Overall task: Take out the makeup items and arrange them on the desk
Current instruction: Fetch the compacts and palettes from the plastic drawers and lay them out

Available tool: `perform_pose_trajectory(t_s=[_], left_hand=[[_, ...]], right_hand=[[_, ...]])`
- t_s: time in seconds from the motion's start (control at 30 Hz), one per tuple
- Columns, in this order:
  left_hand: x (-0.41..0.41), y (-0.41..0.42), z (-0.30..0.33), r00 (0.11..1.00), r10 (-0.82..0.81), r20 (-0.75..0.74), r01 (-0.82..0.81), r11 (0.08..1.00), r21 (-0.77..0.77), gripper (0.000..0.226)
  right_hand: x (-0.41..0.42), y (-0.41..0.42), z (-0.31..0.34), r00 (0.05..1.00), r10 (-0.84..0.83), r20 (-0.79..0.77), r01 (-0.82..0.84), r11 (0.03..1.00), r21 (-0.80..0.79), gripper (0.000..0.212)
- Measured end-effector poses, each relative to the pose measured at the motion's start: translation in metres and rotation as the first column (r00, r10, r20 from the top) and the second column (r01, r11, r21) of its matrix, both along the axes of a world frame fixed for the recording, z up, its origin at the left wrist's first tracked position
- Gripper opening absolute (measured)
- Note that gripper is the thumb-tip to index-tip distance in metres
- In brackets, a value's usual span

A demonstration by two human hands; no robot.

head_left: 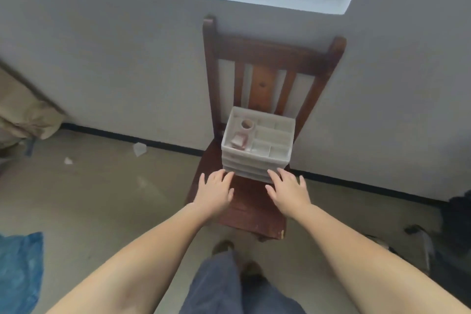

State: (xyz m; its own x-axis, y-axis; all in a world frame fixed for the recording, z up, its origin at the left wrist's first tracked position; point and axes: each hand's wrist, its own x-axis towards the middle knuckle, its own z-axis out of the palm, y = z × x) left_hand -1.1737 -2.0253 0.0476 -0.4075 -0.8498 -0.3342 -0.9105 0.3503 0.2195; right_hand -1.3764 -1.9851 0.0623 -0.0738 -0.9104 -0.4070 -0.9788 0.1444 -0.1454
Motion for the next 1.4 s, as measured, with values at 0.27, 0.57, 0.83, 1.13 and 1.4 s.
perform_pose_trajectory(t_s=[0.27, 0.57, 0.83, 1.13, 1.4], left_hand=[[-0.031, -0.153, -0.04, 0.965, -0.239, -0.111, 0.228, 0.968, -0.101, 0.041], [-0.037, -0.216, -0.082, 0.862, -0.507, -0.022, 0.503, 0.859, -0.096, 0.042], [-0.042, -0.226, -0.09, 0.825, -0.565, 0.007, 0.557, 0.811, -0.182, 0.061], [-0.045, -0.219, -0.07, 0.893, -0.451, 0.004, 0.449, 0.888, -0.098, 0.036], [-0.01, -0.149, 0.009, 0.953, 0.001, -0.302, -0.033, 0.994, -0.101, 0.044]], right_hand=[[-0.002, -0.168, -0.035, 0.991, 0.133, 0.022, -0.132, 0.991, -0.026, 0.044], [0.0, -0.259, -0.071, 0.984, 0.165, -0.067, -0.171, 0.98, -0.102, 0.036], [-0.005, -0.263, -0.088, 0.986, 0.169, 0.009, -0.168, 0.981, -0.099, 0.039], [-0.018, -0.25, -0.056, 0.981, 0.122, 0.152, -0.079, 0.962, -0.26, 0.039], [-0.013, -0.192, -0.009, 0.942, 0.276, 0.192, -0.198, 0.917, -0.347, 0.029]])
